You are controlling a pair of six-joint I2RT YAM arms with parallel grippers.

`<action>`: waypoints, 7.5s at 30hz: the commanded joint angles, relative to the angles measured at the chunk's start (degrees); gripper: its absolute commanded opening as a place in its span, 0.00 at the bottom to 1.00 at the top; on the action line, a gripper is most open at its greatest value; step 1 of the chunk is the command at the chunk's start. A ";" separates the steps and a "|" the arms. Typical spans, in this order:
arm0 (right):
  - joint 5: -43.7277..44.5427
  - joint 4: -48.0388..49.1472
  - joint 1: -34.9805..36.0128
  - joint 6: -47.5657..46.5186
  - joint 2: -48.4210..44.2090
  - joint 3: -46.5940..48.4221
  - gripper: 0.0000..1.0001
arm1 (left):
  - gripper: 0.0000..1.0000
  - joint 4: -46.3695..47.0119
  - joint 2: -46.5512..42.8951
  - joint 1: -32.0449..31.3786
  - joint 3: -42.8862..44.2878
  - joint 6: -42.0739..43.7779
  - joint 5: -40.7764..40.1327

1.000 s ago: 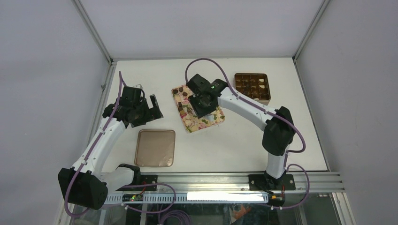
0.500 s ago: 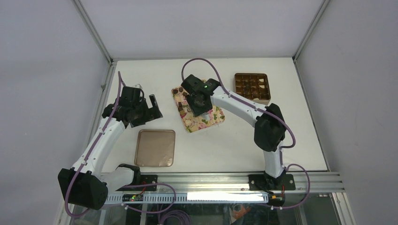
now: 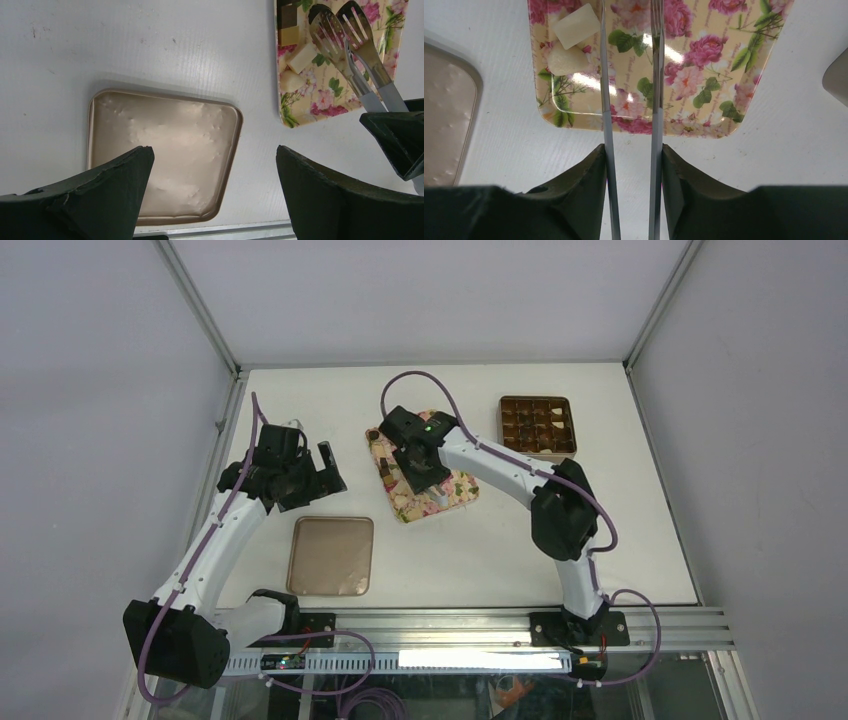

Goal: Pack the chocolate

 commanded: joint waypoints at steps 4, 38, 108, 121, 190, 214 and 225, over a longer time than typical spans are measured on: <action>1.32 0.15 0.68 -1.29 0.61 3.44 0.43 | 0.99 1.56 -1.47 0.74 0.28 -0.16 -0.01; 5.59 -1.21 -3.26 -1.61 -9.32 2.49 0.09 | 0.99 1.54 -1.40 0.87 0.42 0.47 -0.01; -3.08 1.76 -35.79 -3.14 -2.63 10.09 0.40 | 0.99 1.63 1.06 1.44 2.22 0.88 -1.58; -7.04 3.59 -19.35 -1.67 -20.60 -2.65 0.31 | 0.99 1.89 0.83 1.44 1.79 -0.24 -1.33; 2.67 -3.14 7.60 0.90 -6.30 -2.72 0.26 | 0.99 1.44 -2.60 1.53 -0.62 -0.43 -1.14; -0.20 1.28 -21.55 1.67 -26.20 -12.00 0.18 | 0.99 1.38 -0.69 1.53 0.91 -0.22 -1.16; -0.65 4.12 -31.89 0.37 -18.14 -6.81 0.19 | 0.99 1.39 0.53 1.53 2.27 0.01 -1.02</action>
